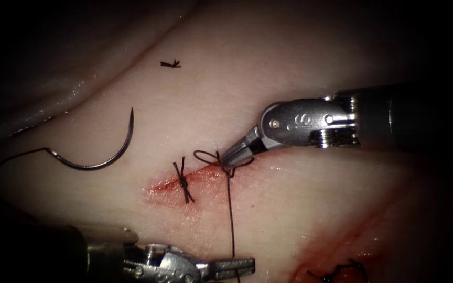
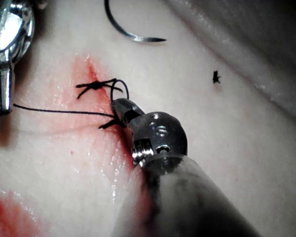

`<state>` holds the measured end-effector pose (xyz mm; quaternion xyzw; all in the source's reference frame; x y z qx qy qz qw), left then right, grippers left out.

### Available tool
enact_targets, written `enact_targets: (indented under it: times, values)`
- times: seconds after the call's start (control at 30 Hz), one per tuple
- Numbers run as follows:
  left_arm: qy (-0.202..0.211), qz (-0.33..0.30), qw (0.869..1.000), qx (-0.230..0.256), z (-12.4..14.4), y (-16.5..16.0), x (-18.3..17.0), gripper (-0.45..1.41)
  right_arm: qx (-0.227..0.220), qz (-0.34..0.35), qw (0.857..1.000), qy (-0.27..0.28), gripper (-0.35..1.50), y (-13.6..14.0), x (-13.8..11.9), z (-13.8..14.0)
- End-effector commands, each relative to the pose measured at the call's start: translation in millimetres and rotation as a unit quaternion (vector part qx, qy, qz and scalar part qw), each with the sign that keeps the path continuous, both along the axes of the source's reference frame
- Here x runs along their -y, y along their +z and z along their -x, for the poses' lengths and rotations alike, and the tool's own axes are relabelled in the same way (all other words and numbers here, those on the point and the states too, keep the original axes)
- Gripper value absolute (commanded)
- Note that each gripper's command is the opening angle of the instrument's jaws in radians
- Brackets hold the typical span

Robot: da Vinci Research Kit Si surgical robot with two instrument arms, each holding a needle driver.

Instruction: Wound Closure

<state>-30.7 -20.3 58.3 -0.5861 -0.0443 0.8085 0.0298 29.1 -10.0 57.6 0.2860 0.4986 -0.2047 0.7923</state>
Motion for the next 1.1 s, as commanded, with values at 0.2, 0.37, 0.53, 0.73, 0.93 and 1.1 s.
enact_targets:
  times: [0.2, 0.37, 0.53, 0.73, 0.93, 1.1]
  values:
    - [0.012, -0.006, 1.000, 0.004, 0.7, -1.7, 2.6, -0.45, 0.005, 0.005, 1.000, 0.014, -0.35, 1.7, -0.1, -1.9]
    - [0.023, -0.013, 1.000, 0.011, 1.3, -3.5, 4.3, -0.45, 0.007, 0.008, 1.000, 0.019, -0.35, 2.8, 0.0, -2.8]
    - [0.033, -0.019, 0.999, 0.023, 2.4, -5.5, 6.2, -0.45, 0.012, 0.010, 1.000, 0.025, -0.35, 3.8, -0.1, -3.6]
    - [0.051, -0.026, 0.998, 0.040, 3.5, -7.8, 8.0, -0.45, 0.012, 0.009, 0.999, 0.031, -0.35, 4.2, -0.4, -4.1]
    - [0.074, -0.035, 0.995, 0.061, 4.7, -9.7, 9.4, -0.45, 0.015, 0.015, 0.999, 0.045, -0.35, 4.4, -0.8, -4.5]
    - [0.090, -0.042, 0.992, 0.075, 5.9, -10.3, 10.6, -0.45, 0.020, 0.022, 0.998, 0.059, -0.35, 4.7, -1.3, -4.9]
